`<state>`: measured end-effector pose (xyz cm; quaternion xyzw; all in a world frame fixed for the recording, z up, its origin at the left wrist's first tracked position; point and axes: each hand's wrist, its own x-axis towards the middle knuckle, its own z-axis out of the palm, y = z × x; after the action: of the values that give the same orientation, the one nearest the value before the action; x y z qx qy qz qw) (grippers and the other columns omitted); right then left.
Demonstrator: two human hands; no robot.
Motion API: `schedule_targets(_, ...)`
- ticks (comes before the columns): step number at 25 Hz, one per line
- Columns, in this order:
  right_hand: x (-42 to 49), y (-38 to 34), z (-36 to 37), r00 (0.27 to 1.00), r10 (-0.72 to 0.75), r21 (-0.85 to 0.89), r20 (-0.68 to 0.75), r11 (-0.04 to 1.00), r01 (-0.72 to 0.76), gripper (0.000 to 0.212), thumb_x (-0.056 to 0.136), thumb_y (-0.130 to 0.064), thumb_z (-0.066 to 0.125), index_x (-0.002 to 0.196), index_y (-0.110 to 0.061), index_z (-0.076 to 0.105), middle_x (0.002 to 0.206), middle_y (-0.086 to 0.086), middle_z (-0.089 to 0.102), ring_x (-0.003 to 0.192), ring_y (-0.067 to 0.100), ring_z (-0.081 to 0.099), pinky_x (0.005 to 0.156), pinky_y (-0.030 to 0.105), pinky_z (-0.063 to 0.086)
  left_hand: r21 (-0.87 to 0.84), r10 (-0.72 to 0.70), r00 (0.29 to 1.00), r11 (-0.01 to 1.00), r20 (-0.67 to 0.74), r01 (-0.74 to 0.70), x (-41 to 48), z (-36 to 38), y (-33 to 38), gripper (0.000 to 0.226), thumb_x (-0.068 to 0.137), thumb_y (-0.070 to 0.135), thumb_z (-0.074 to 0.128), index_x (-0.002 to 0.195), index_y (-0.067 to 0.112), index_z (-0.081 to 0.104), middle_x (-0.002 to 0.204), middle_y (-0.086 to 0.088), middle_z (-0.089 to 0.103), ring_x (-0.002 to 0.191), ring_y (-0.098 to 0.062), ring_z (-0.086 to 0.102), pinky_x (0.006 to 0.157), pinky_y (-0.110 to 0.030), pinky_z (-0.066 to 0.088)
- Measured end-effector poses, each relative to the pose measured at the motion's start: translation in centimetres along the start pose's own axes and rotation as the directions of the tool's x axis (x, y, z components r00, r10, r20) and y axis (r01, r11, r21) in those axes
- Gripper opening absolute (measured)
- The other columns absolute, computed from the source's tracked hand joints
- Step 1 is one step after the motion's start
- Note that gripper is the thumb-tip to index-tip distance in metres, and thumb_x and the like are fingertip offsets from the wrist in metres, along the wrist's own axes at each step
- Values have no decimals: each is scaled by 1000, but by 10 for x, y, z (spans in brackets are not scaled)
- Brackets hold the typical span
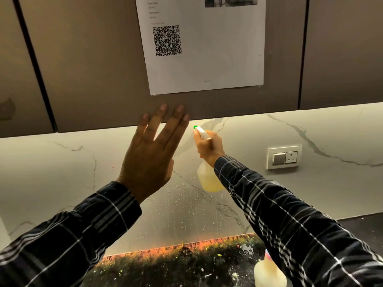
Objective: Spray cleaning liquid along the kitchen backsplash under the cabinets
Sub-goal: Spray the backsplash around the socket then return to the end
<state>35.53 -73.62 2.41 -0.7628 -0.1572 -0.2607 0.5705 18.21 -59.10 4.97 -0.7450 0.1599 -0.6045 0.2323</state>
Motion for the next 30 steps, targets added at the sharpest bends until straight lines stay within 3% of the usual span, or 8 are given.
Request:
schedule_targets(3,-17,2,1,998,57,94,32,994,-59,39,99,-45,49,86,-12,66,76,6,67,69,29,69,57,38,62,10,21,1000,1000,-6,-21,-1,0,-4,78,89,9,55,162,9,27,168,-14,27,154,-40,24,128,-51,11)
schedule_targets(7,-35,15,9,997,32,3,65,999,-32,44,102,-44,46,92,-7,66,81,11,69,72,29,71,59,41,63,1,27,1000,1000,-9,-27,-1,2,-7,79,92,11,57,163,10,23,170,-11,18,155,-39,22,129,-47,4)
schedule_targets(13,-48,29,27,998,29,-19,54,999,-28,40,101,-47,45,79,-17,58,72,7,64,69,28,65,62,48,61,52,37,999,998,-10,-36,-15,-1,-33,71,95,8,45,163,9,22,169,-13,23,154,-36,27,128,-50,13)
schedule_targets(18,-68,27,55,996,59,-29,71,998,-57,36,103,-47,44,78,-20,50,64,-3,54,58,17,51,50,29,36,109,-31,1000,994,2,31,-41,-11,-71,84,89,3,54,164,8,17,170,-11,15,155,-35,23,127,-55,19)
schedule_targets(23,-93,20,94,980,93,0,175,996,-94,37,100,-53,46,83,-20,51,69,0,58,61,19,53,53,32,42,181,-54,998,982,-42,61,-60,-17,-116,77,98,-5,55,164,13,21,169,-12,21,154,-36,27,125,-56,26)
schedule_targets(26,-109,12,122,958,94,33,271,994,-107,32,97,-50,54,92,-19,49,79,5,59,67,23,56,58,40,52,245,-86,995,965,-53,96,-67,-24,-151,77,104,8,62,165,17,18,170,-12,19,155,-36,27,125,-53,22)
schedule_targets(30,-137,-1,159,887,54,-11,458,998,-55,33,93,-25,65,110,-17,38,97,7,52,79,17,54,66,28,47,283,-75,996,956,-36,83,-90,-34,-193,66,111,29,52,165,16,17,168,-16,26,152,-38,31,123,-53,25)
